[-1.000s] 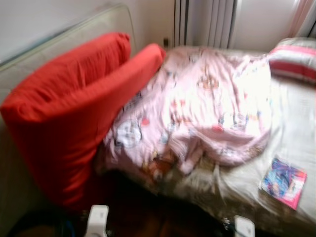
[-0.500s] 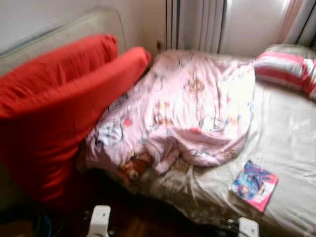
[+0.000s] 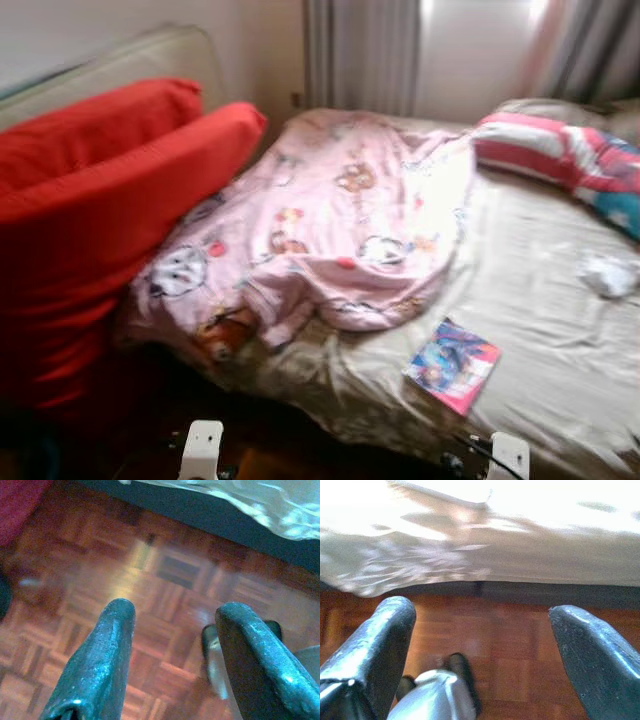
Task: Clean up the room
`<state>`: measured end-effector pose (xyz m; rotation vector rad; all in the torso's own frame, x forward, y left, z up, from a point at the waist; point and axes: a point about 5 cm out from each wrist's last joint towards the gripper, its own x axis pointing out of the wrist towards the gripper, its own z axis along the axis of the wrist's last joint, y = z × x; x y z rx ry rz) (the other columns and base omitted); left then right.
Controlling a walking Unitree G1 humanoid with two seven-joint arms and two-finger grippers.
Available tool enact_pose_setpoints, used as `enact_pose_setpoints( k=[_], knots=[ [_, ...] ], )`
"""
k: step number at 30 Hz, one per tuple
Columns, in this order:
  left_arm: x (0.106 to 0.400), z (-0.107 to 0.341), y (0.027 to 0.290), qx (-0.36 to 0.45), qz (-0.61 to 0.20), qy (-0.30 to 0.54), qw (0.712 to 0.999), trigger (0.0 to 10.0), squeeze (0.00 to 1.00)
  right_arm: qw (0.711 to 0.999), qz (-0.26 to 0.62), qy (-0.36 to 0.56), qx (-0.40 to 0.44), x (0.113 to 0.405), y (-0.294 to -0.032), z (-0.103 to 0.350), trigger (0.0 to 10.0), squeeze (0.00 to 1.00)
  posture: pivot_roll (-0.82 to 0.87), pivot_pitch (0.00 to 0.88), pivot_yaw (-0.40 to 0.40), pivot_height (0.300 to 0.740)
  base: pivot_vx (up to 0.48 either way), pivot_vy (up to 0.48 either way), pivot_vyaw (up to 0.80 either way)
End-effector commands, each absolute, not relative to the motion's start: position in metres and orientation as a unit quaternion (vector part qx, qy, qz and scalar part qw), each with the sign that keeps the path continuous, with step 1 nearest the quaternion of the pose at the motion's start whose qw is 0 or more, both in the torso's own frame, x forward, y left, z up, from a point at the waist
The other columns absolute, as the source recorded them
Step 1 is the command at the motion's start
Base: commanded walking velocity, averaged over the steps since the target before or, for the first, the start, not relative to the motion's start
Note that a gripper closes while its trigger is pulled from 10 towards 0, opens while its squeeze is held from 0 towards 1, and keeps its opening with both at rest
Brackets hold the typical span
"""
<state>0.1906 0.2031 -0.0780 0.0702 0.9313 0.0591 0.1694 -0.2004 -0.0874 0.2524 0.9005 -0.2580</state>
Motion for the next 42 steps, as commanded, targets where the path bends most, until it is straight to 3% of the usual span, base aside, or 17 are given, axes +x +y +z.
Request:
enact_pose_setpoints(
  k=[1, 11, 42],
  knots=[
    [0.1939, -0.0767, 0.2017, 0.031, 0.028, 0.446, 0.894, 10.0, 0.00, 0.879, -0.123, 0.443, 0.126, 0.1633, -0.1972, -0.0908, 10.0, 0.00, -0.10, 0.000, 0.038, 0.719, 0.000, -0.247, -0.78],
    [0.1941, -0.0764, 0.2029, 0.034, 0.026, 0.447, 0.894, 10.0, 0.00, 0.880, -0.124, 0.441, 0.125, 0.1643, -0.1958, -0.0904, 10.0, 0.00, -0.10, 0.000, 0.045, 0.719, 0.000, -0.243, -0.72],
    [0.1921, -0.0772, 0.2044, 0.043, 0.014, 0.451, 0.891, 10.0, 0.00, 0.882, -0.126, 0.435, 0.129, 0.1631, -0.1925, -0.0910, 10.0, 0.00, -0.11, 0.000, 0.061, 0.719, 0.000, -0.244, 0.00]
  ],
)
